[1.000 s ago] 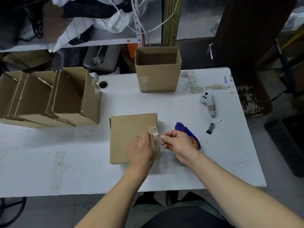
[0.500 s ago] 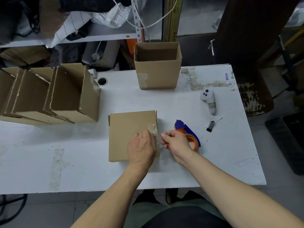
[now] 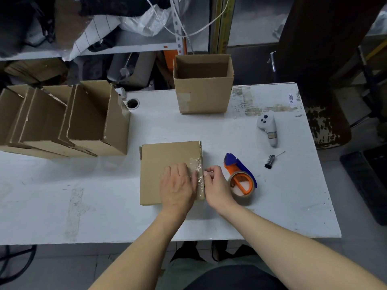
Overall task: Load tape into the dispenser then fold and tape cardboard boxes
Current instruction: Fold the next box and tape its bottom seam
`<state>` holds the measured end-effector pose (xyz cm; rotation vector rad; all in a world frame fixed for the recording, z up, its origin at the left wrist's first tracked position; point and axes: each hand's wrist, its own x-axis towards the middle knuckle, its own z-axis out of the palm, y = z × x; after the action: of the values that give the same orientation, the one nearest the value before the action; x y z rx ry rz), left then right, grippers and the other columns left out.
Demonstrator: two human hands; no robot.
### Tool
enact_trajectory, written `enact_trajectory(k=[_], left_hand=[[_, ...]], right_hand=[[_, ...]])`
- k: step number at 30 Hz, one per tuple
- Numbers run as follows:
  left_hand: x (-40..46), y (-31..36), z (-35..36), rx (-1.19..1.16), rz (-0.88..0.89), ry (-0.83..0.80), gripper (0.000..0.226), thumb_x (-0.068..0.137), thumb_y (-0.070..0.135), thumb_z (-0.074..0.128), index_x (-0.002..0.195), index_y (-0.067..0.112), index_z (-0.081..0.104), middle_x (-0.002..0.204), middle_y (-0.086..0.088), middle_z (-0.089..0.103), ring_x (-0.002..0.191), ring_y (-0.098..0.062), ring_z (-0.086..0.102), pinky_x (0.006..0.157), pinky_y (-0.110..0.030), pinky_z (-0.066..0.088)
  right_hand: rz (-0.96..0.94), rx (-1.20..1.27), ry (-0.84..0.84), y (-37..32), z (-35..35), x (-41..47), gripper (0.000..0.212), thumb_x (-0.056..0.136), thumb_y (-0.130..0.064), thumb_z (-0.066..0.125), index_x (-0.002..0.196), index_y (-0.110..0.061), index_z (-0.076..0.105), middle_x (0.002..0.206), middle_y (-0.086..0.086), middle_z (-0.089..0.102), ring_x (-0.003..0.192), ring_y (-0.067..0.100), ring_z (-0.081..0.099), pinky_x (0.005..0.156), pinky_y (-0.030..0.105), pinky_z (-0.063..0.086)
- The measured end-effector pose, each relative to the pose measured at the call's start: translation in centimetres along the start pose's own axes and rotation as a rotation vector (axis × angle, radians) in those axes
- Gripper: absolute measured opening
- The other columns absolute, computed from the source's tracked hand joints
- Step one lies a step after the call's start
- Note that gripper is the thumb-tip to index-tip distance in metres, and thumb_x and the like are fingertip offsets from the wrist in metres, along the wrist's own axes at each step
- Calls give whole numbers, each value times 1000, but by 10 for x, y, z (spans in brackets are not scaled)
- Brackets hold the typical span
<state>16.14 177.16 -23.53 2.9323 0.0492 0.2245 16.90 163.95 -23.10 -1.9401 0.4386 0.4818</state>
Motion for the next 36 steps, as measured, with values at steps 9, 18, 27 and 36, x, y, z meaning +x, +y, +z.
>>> enact_trajectory(k=[9,18,27,36], left_hand=[[1,2,-4,-78,-77,-10,35,99,45,60,85,13,54,75,-7,57,71,-31,49,68,-44,41],[6,-4,0,-193,-112,-96,23,102,33,50,87,15,51,80,-7,58,75,-30,44,72,-42,37],[4,-7,-2,-226,-46,-60,31,98,41,57,84,13,51,76,-7,54,70,-28,42,67,-44,42],[19,-15,0,-197,-4,-52,33,97,43,49,96,12,58,87,-10,55,78,-32,47,68,-43,39]], right_hand=[[-225,-239,83,7,-8,-23,41,110,-24,41,148,-13,52,141,4,53,132,20,46,112,27,34],[-117,-321,-214,9,-4,-29,49,110,-38,35,156,-22,36,162,-2,32,146,26,27,112,29,24],[-162,-399,-176,11,-3,-36,48,111,-39,34,153,-16,38,155,4,39,141,32,36,115,39,32],[-267,-253,-55,2,6,-22,30,111,-34,38,124,-21,62,118,-4,63,107,15,58,93,34,48]])
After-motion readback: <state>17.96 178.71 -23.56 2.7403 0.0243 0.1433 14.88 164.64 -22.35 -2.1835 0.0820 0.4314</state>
